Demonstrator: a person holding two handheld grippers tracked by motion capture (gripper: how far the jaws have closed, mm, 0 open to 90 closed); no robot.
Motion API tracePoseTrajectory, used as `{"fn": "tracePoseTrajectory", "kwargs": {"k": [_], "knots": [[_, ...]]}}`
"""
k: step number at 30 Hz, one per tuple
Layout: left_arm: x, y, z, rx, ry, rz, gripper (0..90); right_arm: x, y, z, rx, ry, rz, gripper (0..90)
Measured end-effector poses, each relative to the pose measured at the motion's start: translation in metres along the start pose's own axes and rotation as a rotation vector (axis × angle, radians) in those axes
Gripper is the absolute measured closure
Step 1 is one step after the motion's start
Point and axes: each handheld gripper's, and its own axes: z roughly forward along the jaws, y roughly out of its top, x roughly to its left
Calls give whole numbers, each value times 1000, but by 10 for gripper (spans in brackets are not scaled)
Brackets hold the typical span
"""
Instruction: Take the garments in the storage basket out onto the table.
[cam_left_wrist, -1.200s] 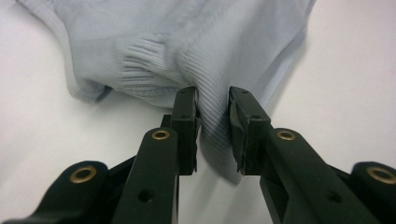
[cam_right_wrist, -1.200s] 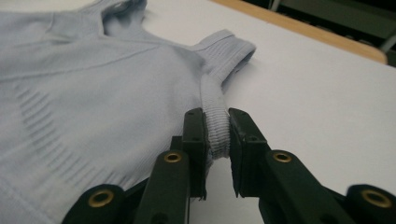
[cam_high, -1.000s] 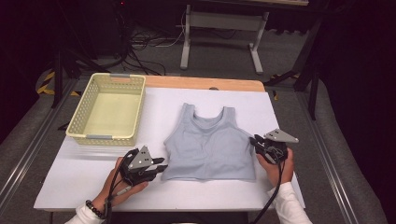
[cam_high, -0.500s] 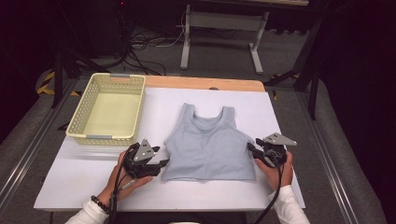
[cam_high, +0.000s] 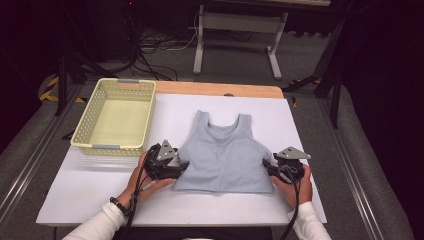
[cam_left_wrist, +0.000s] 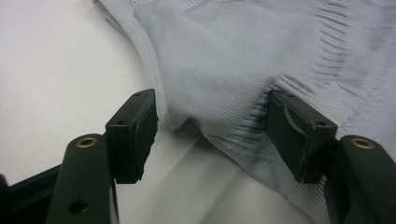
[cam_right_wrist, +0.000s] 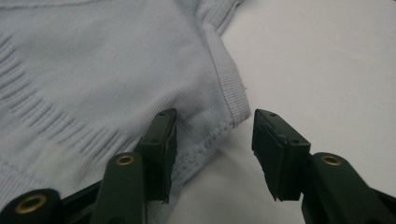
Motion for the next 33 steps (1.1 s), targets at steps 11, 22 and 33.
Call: {"fn": "tracePoseTrajectory", "kwargs": {"k": [11,22,33], "knots": [[2,-5,12,86,-53,-42,475,2,-4,-1,23,3,-4,477],[3,-3,4,86,-102,-9,795,9,-17,-18,57,108,106,492],[5,0,-31,-19,-24,22,844,23,-10,-21,61,177,17,865]]}}
